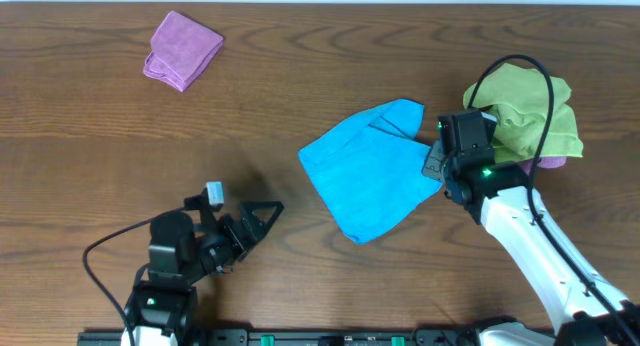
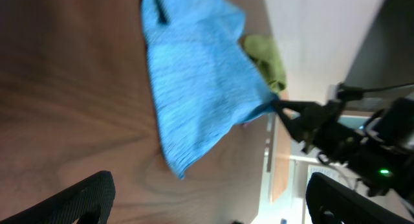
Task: Fold the cloth
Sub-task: 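Move the left gripper to the blue cloth's left edge and grasp it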
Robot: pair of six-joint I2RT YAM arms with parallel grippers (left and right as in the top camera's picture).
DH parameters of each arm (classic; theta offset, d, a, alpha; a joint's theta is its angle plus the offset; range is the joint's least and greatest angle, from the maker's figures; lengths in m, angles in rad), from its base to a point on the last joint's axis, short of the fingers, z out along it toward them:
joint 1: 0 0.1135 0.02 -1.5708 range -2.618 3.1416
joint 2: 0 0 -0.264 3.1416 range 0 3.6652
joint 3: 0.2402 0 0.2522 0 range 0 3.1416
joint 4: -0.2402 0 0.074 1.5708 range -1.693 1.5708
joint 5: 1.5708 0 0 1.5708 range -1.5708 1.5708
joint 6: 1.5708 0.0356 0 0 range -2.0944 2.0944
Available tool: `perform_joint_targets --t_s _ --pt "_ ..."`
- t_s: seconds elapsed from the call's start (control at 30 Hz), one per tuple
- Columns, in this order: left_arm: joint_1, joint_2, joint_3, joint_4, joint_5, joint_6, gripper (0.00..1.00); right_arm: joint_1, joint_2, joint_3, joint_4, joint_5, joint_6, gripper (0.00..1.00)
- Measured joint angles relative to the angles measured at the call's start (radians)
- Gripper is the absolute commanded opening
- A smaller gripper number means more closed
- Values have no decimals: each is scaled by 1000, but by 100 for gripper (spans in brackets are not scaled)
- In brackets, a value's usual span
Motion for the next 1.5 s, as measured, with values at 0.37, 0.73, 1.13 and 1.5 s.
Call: perform_joint_targets --t_s 0.37,0.73,1.13,1.5 --pt "-172 445 225 4 -76 21 95 0 -1 0 -19 -34 -3 1" --pt "-309 761 405 27 -27 -2 95 0 -2 1 -20 -64 -3 1" --pt "-381 851 406 101 -44 -119 95 0 -2 1 -20 -102 0 1" --pt "-430 1015 409 278 15 -240 95 0 -2 1 -20 -113 2 1"
